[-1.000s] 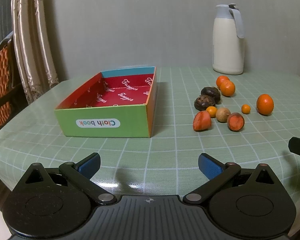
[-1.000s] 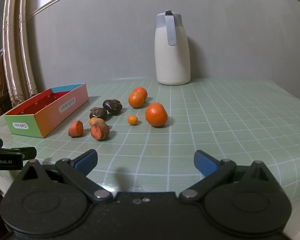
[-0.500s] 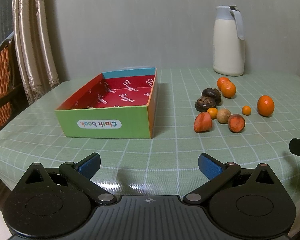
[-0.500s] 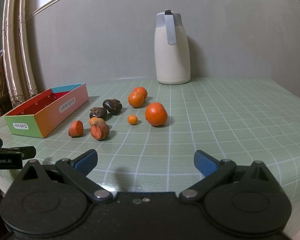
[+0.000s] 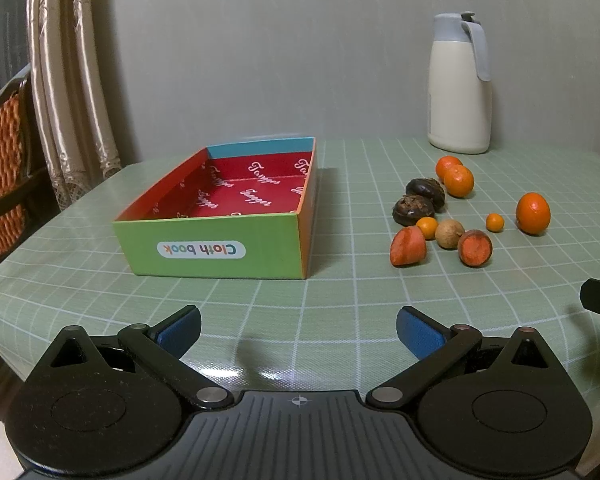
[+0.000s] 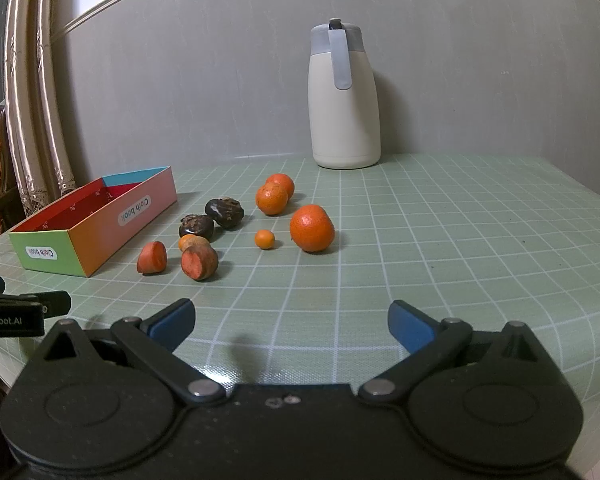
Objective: Organize fruits
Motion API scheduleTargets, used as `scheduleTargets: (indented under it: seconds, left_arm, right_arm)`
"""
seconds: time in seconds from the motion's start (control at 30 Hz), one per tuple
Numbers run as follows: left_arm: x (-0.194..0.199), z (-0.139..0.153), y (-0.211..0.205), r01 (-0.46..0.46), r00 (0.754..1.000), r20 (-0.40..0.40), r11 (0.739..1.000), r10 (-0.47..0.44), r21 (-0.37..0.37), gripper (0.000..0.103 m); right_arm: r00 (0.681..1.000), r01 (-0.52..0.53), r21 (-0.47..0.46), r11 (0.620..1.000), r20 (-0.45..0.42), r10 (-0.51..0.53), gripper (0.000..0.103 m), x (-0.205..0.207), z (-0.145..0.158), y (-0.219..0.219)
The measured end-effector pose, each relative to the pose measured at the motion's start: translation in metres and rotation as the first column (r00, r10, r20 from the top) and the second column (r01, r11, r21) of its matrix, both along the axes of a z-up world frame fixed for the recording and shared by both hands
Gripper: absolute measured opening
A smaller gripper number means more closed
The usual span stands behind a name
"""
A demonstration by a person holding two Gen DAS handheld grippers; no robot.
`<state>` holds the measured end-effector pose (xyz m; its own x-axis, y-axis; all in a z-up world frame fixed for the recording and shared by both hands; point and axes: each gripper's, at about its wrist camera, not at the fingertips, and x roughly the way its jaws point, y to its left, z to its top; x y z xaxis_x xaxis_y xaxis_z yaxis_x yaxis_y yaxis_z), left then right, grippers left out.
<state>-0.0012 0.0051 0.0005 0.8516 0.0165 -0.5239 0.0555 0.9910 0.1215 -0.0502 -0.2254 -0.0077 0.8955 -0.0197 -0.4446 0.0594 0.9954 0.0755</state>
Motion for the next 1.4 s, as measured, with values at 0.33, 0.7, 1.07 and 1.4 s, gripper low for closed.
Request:
scheduleTargets:
  seconds: [0.33,0.7,1.07,1.4]
  left_arm:
    - [0.0001,0.0003,-0.0001,-0.001,1.0,0.001,1.0,0.001,0.001,0.103]
    - [0.0008,0.0015,0.0015,0.0,1.0,0.005,1.0,-0.001,0.003,0.103]
    - [-0.0037,0.003,-0.0057,0.025,0.999,0.021,0.999,-0.025,0.028,0.103]
    - [-0.006,0.0008,-0.0064,0.028,0.999,0.022,0.999,-0.029,0.024,0.103]
  right_arm:
    - [1.0,0.001,0.003,1.0,0.001,-0.001,0.103,-0.0004,-0.0001,-0.0005]
    - [1.0,0.001,0.009,1.0,0.005,-0.001,0.103,-0.0012,0.0007,-0.0016]
    - [1.0,0.018,0.037,0.999,0.018,-0.018,0.103,-0.0035,0.0029,-0.0061]
    - [0.999,0.036,0.055,0.998,0.025,-0.038,0.103,-0.0057,0.0032,-0.0092]
